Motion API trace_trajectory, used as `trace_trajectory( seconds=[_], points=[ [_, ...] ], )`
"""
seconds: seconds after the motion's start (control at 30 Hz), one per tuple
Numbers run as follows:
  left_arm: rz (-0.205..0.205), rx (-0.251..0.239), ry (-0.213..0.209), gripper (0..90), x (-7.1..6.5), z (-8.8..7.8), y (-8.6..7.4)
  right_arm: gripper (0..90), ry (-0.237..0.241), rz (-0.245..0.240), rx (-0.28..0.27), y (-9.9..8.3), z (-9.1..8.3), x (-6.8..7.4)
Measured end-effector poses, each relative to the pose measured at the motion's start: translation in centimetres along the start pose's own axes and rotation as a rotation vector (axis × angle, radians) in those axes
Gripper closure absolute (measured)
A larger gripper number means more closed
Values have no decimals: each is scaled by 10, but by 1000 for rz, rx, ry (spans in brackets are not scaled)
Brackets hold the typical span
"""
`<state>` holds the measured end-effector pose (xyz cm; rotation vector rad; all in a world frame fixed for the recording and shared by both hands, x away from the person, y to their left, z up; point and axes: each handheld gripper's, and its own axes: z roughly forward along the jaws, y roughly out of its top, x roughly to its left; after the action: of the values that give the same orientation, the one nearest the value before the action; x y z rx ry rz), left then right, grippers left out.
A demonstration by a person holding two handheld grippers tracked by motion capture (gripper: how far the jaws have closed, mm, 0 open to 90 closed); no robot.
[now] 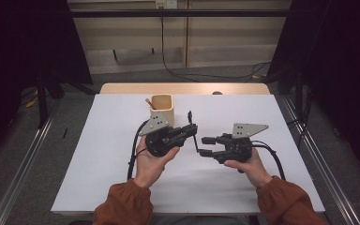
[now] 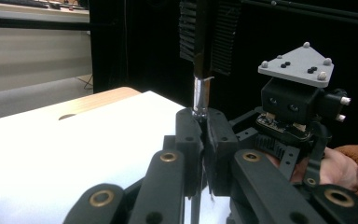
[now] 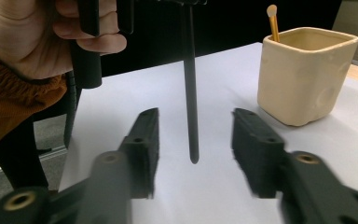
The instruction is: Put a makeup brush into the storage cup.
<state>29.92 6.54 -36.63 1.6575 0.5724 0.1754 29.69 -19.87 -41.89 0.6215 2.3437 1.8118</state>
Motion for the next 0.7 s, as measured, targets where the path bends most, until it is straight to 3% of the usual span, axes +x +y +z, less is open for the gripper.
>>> trace_trajectory(
  seconds=[0.23, 0.5, 0.7],
  points=[
    [1, 2, 0, 857, 1, 0, 0, 245, -45, 20, 1, 0, 0, -3],
    [2, 11, 11, 856, 6, -4, 2, 73, -35, 36, -10, 0, -1, -4],
    [-6, 5, 22, 856, 10, -10, 5, 61, -55, 55, -26, 1, -6, -7]
  ],
)
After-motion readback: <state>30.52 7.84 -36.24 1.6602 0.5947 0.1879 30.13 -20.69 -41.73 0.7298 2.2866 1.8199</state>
